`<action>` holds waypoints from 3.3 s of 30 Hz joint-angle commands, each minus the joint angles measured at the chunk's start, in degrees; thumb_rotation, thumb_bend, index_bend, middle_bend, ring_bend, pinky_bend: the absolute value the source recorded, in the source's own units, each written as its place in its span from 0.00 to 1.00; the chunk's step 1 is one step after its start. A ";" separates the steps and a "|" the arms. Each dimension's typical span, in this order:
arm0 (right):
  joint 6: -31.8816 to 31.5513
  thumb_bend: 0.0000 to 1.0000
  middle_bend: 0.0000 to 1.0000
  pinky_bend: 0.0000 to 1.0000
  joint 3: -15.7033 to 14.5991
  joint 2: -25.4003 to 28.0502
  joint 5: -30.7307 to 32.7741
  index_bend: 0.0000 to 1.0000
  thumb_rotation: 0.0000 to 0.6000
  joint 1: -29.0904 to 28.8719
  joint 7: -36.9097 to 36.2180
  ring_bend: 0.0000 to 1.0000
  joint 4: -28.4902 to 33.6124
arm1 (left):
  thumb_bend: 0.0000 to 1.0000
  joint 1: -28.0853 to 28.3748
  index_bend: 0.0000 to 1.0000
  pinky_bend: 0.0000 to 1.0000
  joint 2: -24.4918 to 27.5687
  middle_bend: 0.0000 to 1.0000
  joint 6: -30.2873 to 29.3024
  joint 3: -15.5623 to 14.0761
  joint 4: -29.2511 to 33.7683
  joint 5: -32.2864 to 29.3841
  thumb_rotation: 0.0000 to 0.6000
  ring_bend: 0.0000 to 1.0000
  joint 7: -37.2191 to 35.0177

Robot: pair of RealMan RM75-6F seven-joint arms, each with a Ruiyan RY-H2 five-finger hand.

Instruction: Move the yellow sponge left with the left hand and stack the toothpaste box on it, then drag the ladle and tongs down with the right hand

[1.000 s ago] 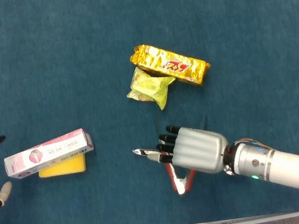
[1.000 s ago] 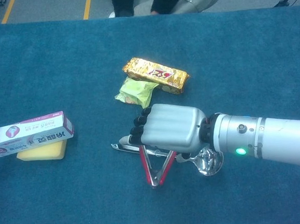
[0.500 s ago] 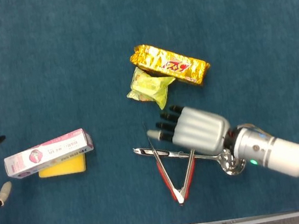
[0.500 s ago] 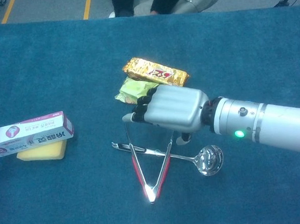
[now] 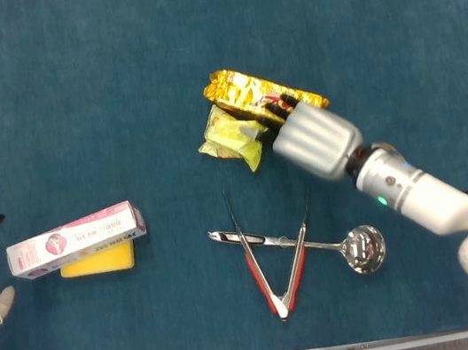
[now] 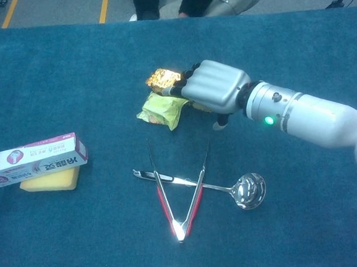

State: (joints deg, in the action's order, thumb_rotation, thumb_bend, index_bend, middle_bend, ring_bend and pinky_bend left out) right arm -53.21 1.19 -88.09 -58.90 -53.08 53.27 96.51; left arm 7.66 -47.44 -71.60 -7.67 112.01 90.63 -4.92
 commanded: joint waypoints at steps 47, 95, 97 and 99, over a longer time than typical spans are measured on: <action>-0.86 0.00 0.20 0.24 6.82 -5.87 4.77 0.00 1.00 -3.30 -2.66 0.15 -12.39 | 0.34 -0.82 0.11 0.19 0.57 0.07 -0.57 -0.68 -2.30 0.71 1.00 0.05 -3.87; 2.21 0.00 0.45 0.26 2.24 -19.12 1.61 0.33 1.00 -8.78 7.29 0.21 -24.05 | 0.34 -2.06 0.11 0.19 1.39 0.06 -1.75 -1.50 -3.95 1.53 1.00 0.05 -7.14; 1.78 0.00 0.48 0.27 2.20 -19.07 0.24 0.35 1.00 -8.45 5.84 0.23 -24.24 | 0.34 -1.99 0.11 0.19 1.28 0.06 -1.63 -1.47 -4.09 1.56 1.00 0.05 -7.31; 1.47 0.00 0.51 0.28 2.14 -19.15 -0.73 0.37 1.00 -8.08 4.71 0.25 -24.56 | 0.34 -1.93 0.11 0.19 1.13 0.06 -1.56 -1.45 -4.21 1.66 1.00 0.05 -7.43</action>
State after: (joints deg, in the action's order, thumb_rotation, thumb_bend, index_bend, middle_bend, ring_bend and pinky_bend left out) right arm -51.39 3.36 -107.21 -58.86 -61.52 58.79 72.24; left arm 5.72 -46.30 -73.17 -9.13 107.82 92.28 -12.34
